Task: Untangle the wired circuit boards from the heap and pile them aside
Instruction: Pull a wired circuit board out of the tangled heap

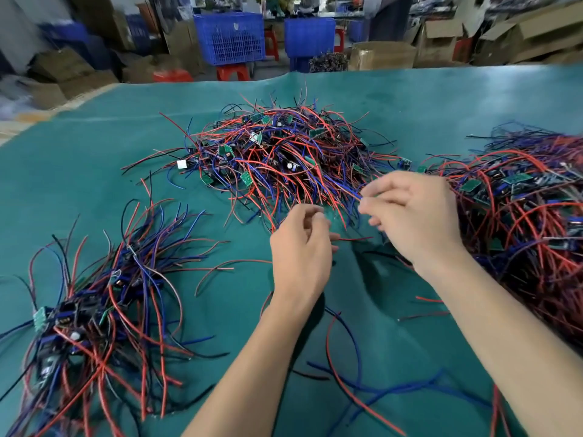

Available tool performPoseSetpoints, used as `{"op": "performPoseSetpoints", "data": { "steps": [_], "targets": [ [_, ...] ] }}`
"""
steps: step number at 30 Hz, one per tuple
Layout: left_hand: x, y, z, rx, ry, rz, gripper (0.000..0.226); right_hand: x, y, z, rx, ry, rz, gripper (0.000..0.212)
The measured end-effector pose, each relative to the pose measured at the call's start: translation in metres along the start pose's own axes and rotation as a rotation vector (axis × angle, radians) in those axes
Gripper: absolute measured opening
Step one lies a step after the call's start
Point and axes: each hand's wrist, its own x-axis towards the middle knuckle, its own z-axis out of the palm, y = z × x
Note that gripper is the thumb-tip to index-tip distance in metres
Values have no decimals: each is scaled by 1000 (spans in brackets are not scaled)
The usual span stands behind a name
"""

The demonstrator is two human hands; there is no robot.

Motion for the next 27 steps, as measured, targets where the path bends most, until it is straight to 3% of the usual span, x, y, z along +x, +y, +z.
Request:
{"op": "performPoseSetpoints", "data": {
  "steps": [3, 6, 12, 15, 17, 21, 24, 27],
  "targets": [
    [0, 4, 3, -226, -144, -151, 27, -25, -4, -15, 160, -145, 3, 14],
    [2, 6, 1, -402, -204, -235, 32, -34, -6, -25, 276, -411, 33, 10],
    [4, 4, -2, -399, -228, -224, 30, -36, -1, -26, 322, -844, 161, 9],
    [3, 5, -2, -331, -254, -191, 36, -36, 0, -29, 353, -955, 184, 6],
    [2, 5, -2, -256, -289, -156, 35, -34, 2, -26, 354, -819, 220, 8],
    [-4, 7, 0, -84, -428, -41, 33, -25, 14, -22, 265, -285, 251, 24],
    [-8, 4, 2, 146, -560, 107, 27, -25, 20, -19, 250, -235, 222, 21],
    [-7, 2, 0, 174, -616, 109, 22, -25, 22, -17, 229, -177, 239, 12]
  ]
}}
